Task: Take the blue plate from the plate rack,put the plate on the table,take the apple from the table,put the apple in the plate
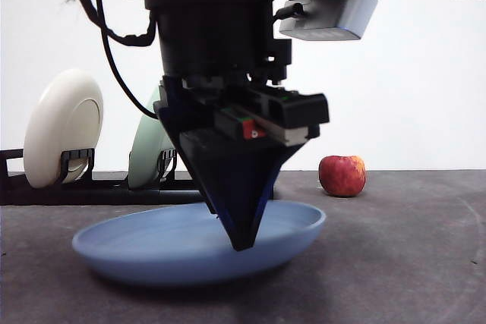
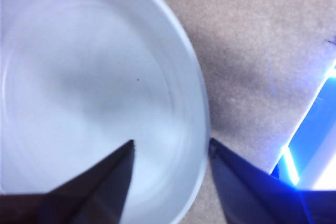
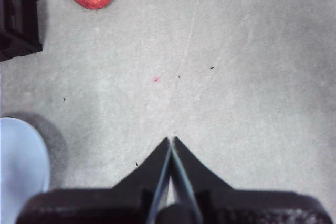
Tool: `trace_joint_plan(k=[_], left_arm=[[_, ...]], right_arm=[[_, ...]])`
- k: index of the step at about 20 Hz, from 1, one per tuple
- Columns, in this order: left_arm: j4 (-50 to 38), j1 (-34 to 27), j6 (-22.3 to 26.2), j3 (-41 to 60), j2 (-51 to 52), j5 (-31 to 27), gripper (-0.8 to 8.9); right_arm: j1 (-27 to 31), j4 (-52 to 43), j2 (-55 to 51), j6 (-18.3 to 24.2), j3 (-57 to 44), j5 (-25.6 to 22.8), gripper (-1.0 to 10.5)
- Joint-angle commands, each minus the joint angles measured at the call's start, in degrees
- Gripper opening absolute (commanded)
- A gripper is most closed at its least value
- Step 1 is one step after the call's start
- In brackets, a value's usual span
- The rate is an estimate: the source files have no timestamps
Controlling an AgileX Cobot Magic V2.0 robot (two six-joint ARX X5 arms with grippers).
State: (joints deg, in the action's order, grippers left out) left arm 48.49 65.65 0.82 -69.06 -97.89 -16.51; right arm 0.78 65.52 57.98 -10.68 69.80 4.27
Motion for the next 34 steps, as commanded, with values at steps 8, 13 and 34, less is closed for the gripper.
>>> trace_joint_plan(k=[8,13,34], left_arm=[[5.44,-0.24,-3.32,-0.76,1.38,0.02,2.78],[10.99,-0.11,-8.98,-3.82,7.04,0.52,0.43],[27.02,-7.65,-20.13,-3.85,44.26,-4.48,-0.07]], right_arm=[[-0.07,-7.32,1.49,2.29,0.28,11.37,0.0],[-2.82,-14.32,9.94,0.94,0.28,16.76,1.7],[-10.56,-18.49,63.76,4.63,40.59,5.33,7.9]])
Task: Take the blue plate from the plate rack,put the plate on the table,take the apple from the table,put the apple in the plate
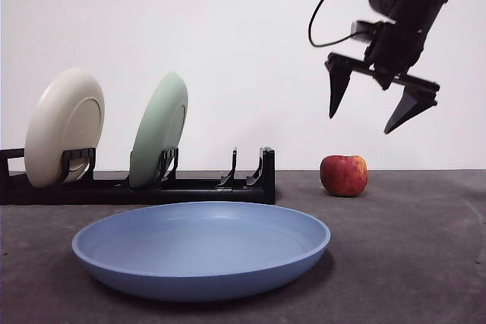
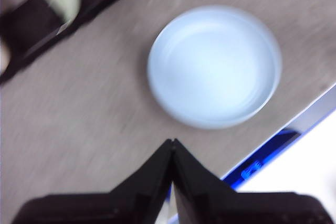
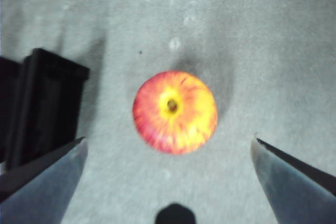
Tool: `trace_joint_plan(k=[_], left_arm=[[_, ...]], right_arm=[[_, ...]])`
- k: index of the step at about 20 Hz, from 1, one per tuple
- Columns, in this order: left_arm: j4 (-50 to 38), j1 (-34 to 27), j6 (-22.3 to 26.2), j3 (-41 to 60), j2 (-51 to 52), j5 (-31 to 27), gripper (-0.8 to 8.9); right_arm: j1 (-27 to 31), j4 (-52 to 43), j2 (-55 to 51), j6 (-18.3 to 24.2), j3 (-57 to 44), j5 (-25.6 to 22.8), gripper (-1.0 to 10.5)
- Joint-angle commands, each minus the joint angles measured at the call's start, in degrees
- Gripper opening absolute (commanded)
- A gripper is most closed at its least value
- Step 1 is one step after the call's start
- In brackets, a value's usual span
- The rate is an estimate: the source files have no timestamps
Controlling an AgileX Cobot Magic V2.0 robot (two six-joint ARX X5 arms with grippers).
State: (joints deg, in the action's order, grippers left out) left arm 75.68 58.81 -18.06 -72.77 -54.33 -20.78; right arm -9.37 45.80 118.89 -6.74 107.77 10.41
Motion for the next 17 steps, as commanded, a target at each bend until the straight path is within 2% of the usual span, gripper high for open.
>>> trace_joint_plan(k=[1,4,9,13,16,17], left_arm=[[-0.17,-1.33,-1.2,-0.13,1.53,-0.52,-0.07],[-0.17,-2.29,-1.05,-0.13,2.23,-0.79,-0.06],[-0.17,-2.62,-1.07,-0.13,2.03,-4.37,-0.06],[-0.17,-2.64,-1.09,-0.13,1.99,-4.37,-0.06],[-0.17,-2.62,-1.07,-0.13,1.97,-4.76,-0.06],[-0.17,-2.69,-1.07,-0.13,1.95,-4.83,-0.06]], right_arm=[[-0.55,2.01,4.63,0.72,4.35,-1.81,7.9],[-1.51,1.53,8.09,0.76,5.88,-3.43,7.9],[-2.69,-1.01,12.09,0.74,5.88,-5.51,7.9],[-2.8,-2.97,14.58,0.72,5.88,-6.03,7.7],[-2.8,-3.02,15.85,0.74,5.86,-5.99,5.2],[-2.86,-2.99,15.87,0.44,5.86,-5.97,3.8]])
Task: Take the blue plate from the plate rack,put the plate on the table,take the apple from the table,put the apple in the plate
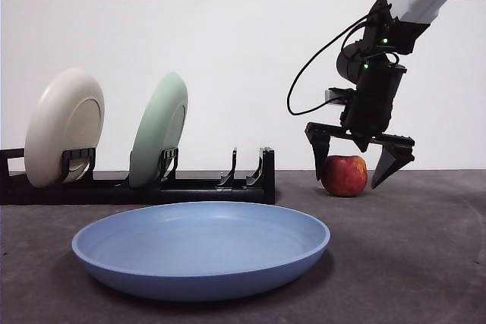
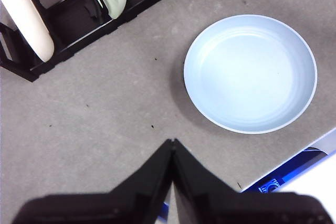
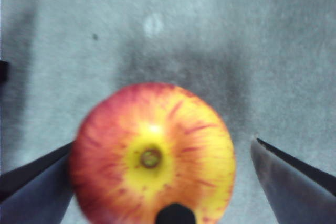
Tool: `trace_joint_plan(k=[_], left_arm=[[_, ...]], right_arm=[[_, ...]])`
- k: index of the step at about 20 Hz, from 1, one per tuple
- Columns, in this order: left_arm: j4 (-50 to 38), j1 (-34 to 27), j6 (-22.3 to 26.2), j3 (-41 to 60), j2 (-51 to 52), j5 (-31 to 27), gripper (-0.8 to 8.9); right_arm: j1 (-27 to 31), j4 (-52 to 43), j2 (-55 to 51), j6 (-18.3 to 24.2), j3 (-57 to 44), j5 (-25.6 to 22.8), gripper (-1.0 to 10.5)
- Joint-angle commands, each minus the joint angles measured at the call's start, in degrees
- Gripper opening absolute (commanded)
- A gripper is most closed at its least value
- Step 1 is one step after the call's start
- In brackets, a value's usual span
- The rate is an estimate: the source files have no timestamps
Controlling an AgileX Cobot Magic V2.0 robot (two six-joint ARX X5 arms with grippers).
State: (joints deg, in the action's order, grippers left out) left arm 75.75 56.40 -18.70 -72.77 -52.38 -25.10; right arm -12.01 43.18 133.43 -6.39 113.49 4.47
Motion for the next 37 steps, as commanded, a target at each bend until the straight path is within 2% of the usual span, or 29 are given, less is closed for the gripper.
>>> trace_joint_plan(k=[1,2,3,7,10,13,17,21,24,29,33,37], left_arm=[[-0.24,-0.31,-0.44,-0.13,0.0,-0.48,-0.06],[-0.24,-0.35,-0.44,-0.13,0.0,-0.5,-0.06],[-0.24,-0.35,-0.44,-0.13,0.0,-0.52,-0.06],[-0.24,-0.33,-0.17,-0.13,0.0,-3.65,-0.06],[-0.22,-0.33,-0.07,-0.13,0.0,-4.07,-0.06],[-0.22,-0.33,0.5,-0.11,0.02,-6.05,-0.06],[-0.22,-0.33,0.92,-0.11,0.02,-6.29,-0.05],[-0.22,-0.33,1.31,-0.11,0.02,-6.49,-0.05],[-0.24,-0.33,1.29,-0.11,0.02,-6.45,-0.05],[-0.24,-0.33,1.09,-0.11,0.0,-6.38,-0.05],[-0.22,-0.33,1.05,-0.11,0.0,-5.95,-0.05],[-0.22,-0.33,0.83,-0.11,0.0,-3.87,-0.05]], right_arm=[[-0.37,-0.37,1.33,0.13,0.13,-0.04,2.5],[-0.42,-0.37,1.33,0.09,0.15,-0.02,0.8],[-0.48,-0.37,1.33,-0.02,0.15,0.0,0.2],[-0.72,3.98,1.18,0.07,2.97,0.09,0.2],[-0.74,14.49,0.87,2.23,10.73,2.47,0.2],[-1.36,24.33,-0.33,4.52,16.74,2.8,0.2],[-2.84,29.35,-5.77,5.57,16.68,2.71,0.2],[-6.51,30.16,-12.92,6.43,14.32,2.62,0.2],[-10.03,26.45,-20.79,6.69,6.29,2.6,0.2],[-17.4,12.39,-37.13,5.75,-16.98,2.71,0.2],[-24.57,3.67,-43.36,1.18,-31.52,3.02,0.2],[-31.8,-9.99,-43.06,-5.16,-43.65,2.99,0.2]])
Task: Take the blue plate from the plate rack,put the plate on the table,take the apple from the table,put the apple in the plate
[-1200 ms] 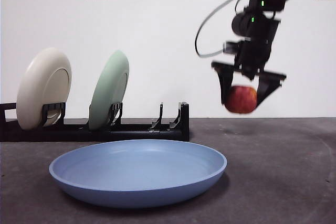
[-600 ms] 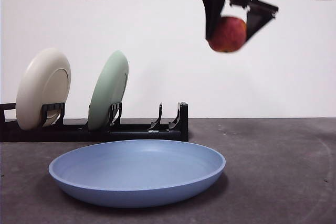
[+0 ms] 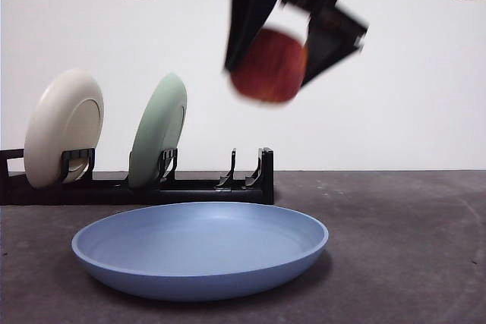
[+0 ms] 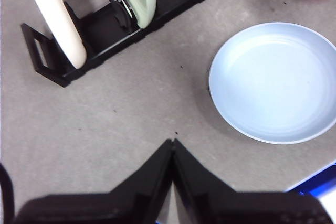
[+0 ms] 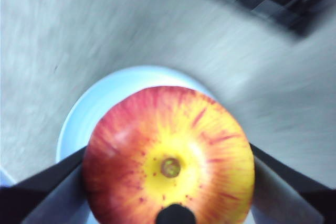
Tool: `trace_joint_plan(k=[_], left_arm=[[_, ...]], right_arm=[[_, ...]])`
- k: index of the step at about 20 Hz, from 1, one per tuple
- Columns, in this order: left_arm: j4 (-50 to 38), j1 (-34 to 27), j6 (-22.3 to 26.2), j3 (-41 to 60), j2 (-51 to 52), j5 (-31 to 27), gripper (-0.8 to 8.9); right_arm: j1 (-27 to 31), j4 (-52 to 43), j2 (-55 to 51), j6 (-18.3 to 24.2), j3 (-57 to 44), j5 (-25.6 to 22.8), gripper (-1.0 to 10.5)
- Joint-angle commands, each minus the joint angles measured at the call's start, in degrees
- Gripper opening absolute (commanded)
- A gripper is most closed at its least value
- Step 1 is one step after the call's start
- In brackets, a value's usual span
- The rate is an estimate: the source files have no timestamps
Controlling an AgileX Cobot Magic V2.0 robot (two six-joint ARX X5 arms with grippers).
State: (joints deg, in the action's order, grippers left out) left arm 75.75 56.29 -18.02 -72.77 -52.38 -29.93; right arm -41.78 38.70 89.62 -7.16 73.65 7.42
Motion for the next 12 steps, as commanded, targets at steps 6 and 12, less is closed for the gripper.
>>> trace_joint_plan(k=[6,12], left_arm=[[-0.22,-0.22,0.13,-0.11,0.02,1.86,-0.05],[-0.22,-0.22,-0.17,-0.11,0.0,1.86,-0.05]], right_arm=[[-8.66,-20.17,2.43,-9.6,-14.03,-10.25,0.2],[-9.64,-23.28,5.84,-9.42,-14.47,-14.27,0.2]])
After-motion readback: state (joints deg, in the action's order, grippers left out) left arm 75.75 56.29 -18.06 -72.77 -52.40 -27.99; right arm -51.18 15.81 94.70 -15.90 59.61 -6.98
